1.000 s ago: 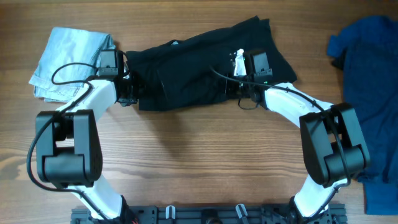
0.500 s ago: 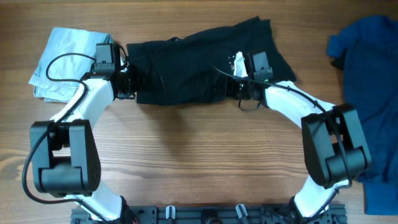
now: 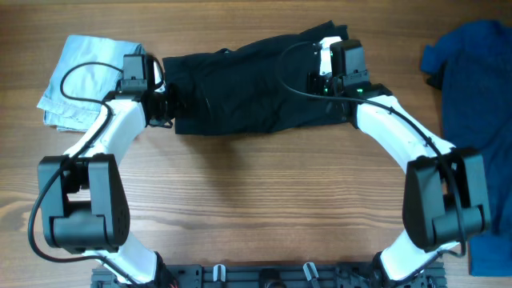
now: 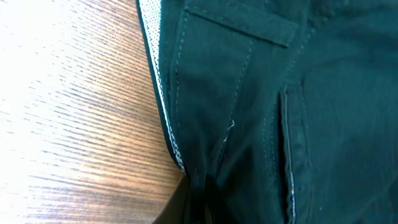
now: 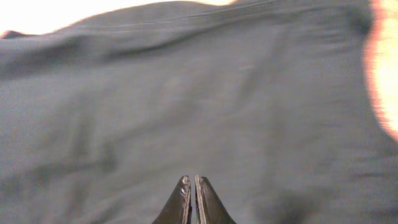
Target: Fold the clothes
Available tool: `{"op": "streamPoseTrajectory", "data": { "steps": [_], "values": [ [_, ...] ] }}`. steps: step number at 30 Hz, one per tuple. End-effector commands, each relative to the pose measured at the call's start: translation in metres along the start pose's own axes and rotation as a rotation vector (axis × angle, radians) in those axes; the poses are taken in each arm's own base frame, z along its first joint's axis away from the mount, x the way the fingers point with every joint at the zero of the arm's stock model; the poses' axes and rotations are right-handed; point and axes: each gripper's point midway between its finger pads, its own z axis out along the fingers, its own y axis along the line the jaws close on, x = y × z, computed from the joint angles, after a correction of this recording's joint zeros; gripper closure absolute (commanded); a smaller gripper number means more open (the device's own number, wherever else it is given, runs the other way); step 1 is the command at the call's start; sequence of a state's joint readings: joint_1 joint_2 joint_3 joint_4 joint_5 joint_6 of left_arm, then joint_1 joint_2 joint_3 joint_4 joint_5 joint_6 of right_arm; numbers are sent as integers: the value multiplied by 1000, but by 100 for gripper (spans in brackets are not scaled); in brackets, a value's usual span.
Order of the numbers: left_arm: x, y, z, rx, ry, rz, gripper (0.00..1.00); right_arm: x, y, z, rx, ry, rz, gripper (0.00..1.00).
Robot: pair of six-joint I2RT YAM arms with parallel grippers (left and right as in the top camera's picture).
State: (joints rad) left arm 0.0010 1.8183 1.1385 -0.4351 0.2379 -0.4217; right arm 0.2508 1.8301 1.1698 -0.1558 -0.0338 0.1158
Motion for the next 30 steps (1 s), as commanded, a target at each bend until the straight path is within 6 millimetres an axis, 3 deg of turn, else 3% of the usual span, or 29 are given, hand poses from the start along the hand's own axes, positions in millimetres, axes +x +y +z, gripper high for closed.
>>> {"op": "streamPoseTrajectory", "data": {
  "steps": [1,6,12,17,20,24,30],
  "values": [
    [-16,-17,-20,10,-29,109,96,3,-53,12,263,-2,-50,96],
    [-22,0,-31,-181,-59,149,96,8,-76,23,245,6,0,96],
    [-14,-14,-28,-180,-49,205,96,25,-77,39,125,54,42,96],
    [-6,-27,-25,-168,-41,239,96,59,-82,49,138,165,54,96],
    [-5,-28,-25,-180,-43,274,96,80,-86,45,163,251,72,96],
    [-5,-28,-25,-180,-41,302,96,113,-100,31,281,367,243,96],
    [-4,-29,-25,-181,-37,341,96,170,-97,-2,349,618,369,96]
  ]
}}
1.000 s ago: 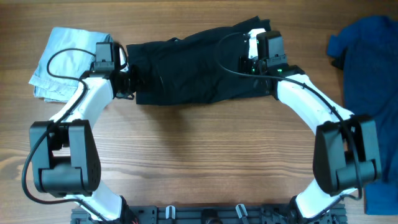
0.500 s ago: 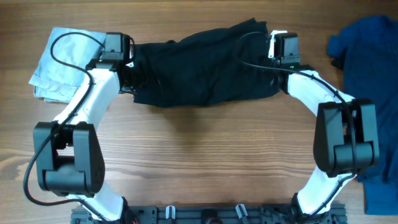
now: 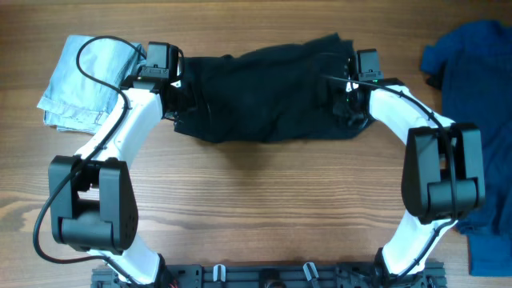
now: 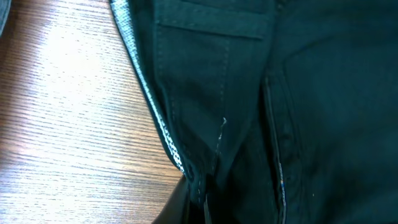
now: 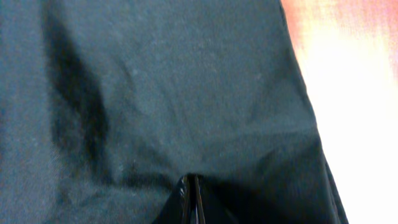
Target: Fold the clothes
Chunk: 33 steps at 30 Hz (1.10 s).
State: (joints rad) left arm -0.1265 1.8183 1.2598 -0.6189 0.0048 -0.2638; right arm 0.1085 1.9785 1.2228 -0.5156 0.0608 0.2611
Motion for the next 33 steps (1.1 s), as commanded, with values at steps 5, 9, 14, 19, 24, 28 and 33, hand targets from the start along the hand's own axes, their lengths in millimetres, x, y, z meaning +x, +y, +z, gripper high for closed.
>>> {"op": "streamPoseTrajectory", "data": {
  "steps": [5,9,14,19,24,28,33],
  "values": [
    [-10,-10,-13,13,-42,119,96,75,-29,11,130,267,116,96],
    [-15,-19,-21,21,-50,134,96,44,-22,-3,97,192,92,96],
    [-23,-36,-41,24,-49,216,96,-12,12,-66,-89,24,36,96],
    [-27,-46,-50,27,-60,237,96,-26,71,-113,-454,-35,15,96],
    [-28,-48,-51,30,-67,240,96,-7,109,-104,-589,44,9,96],
    [-37,-47,-58,7,-92,242,96,9,141,-84,-609,91,-35,96],
    [-44,-49,-72,9,-96,242,96,43,174,-54,-586,201,-42,96]
  ]
}}
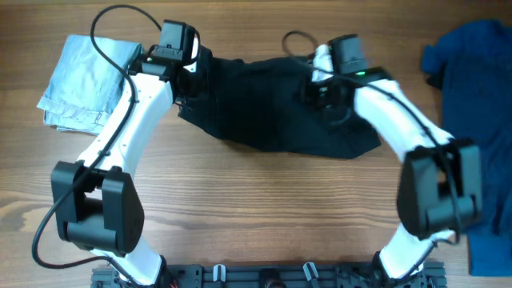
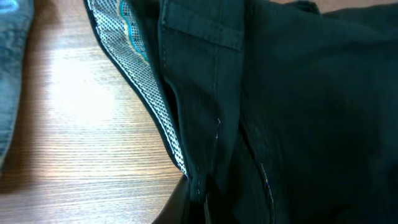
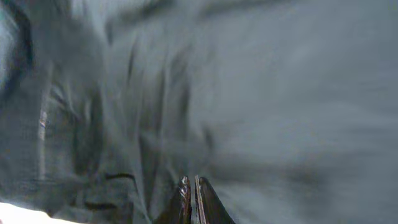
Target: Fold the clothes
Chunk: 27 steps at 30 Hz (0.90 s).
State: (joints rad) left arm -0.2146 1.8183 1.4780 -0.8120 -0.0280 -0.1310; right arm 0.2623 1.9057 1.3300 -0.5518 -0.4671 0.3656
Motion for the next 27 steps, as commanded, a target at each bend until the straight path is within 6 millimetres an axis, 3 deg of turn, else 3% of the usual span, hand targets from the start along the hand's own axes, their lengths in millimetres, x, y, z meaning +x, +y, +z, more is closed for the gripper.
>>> {"op": "streamPoseTrajectory", "data": {
  "steps": [1,8,12,14,16,21,24,27],
  "values": [
    [-23,-2,-28,-8,-68,29,96,36,4,43,4,129,75,96],
    [-29,-10,-41,14,-74,38,96,74,7,103,20,234,139,96],
    [-25,-26,-42,28,-72,71,96,72,21,110,-59,237,124,96],
    [-23,-34,-43,37,-73,110,96,62,39,104,-164,223,59,96],
    [-21,-42,-45,34,-75,154,96,46,64,83,-308,206,-1,96],
    [-20,-45,-45,32,-76,162,96,19,75,32,-357,131,-2,96],
    [-21,-46,-46,33,-80,162,96,22,81,8,-348,135,11,96],
    [-27,-47,-53,38,-103,160,96,38,81,7,-307,184,35,96]
  ]
}}
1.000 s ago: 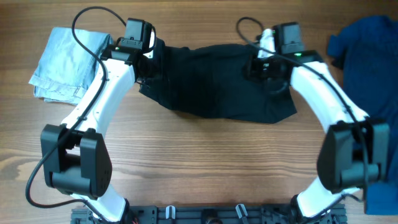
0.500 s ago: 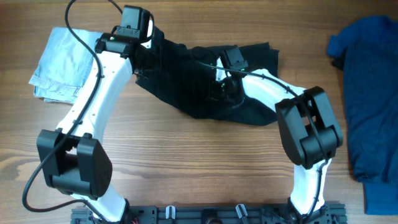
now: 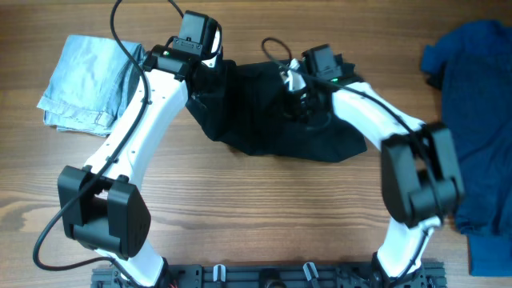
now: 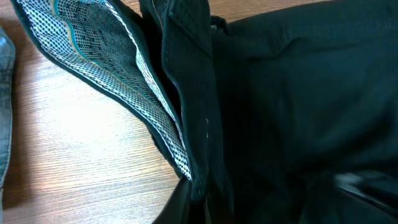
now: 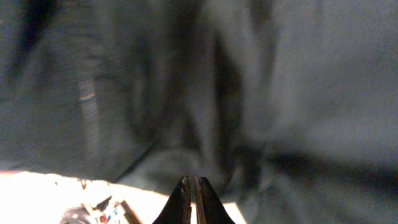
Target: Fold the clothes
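Note:
A black pair of trousers (image 3: pixel 276 120) lies bunched at the middle back of the table. In the left wrist view its waistband (image 4: pixel 186 93) hangs up from the wood, the checked lining (image 4: pixel 118 74) turned outward. My left gripper (image 3: pixel 210 74) (image 4: pixel 198 196) is shut on that waistband edge at the garment's left end. My right gripper (image 3: pixel 302 84) (image 5: pixel 194 182) is over the upper middle of the black cloth. Its fingers are pressed together with dark fabric right in front of them.
A folded light-blue garment (image 3: pixel 88 72) lies at the back left. A crumpled dark-blue garment (image 3: pixel 472 72) sits along the right edge. Bare wooden table (image 3: pixel 240 208) fills the front half. Cables loop above both wrists.
Both grippers have moved inward: the left one further right with the waistband lifted higher, the right one further left over the cloth. The trousers are more bunched toward the middle.
The trousers lay stretched wide, with a gripper shut at each end. Then both ends sat a little further back. Then the right gripper was over the top middle and the left one further right. Now the ends are close together and the cloth is gathered.

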Available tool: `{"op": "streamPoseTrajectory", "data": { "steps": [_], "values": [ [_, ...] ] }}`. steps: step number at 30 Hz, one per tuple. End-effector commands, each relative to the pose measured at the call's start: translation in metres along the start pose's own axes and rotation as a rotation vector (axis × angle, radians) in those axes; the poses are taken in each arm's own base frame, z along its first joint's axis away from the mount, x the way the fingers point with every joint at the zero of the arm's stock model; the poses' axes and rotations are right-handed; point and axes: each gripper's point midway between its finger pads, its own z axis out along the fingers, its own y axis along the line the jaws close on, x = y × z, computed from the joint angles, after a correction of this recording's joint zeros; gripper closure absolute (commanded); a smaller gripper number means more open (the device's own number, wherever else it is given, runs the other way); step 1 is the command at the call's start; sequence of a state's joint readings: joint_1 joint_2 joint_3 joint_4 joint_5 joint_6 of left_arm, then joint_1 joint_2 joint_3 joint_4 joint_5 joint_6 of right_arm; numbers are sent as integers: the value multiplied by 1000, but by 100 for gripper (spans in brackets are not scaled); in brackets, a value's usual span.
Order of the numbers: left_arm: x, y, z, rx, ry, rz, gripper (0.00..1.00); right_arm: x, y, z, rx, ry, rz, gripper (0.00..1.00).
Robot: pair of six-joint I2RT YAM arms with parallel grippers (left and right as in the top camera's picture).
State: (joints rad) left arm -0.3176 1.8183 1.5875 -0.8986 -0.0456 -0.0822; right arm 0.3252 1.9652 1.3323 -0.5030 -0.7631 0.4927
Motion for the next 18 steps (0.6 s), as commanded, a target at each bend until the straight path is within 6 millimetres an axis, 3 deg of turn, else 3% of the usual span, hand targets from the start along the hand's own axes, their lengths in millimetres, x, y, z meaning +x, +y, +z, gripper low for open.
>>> {"op": "streamPoseTrajectory", "data": {
  "steps": [1,10,18],
  "values": [
    [-23,-1,-30,5,-94,19,96,16,22,-3,-4,38,-40,96],
    [-51,-3,-84,24,-235,11,95,52,-15,30,283,43,38,96],
    [-54,-2,-93,28,-259,10,93,54,-35,35,378,-10,85,96]
  ]
}}
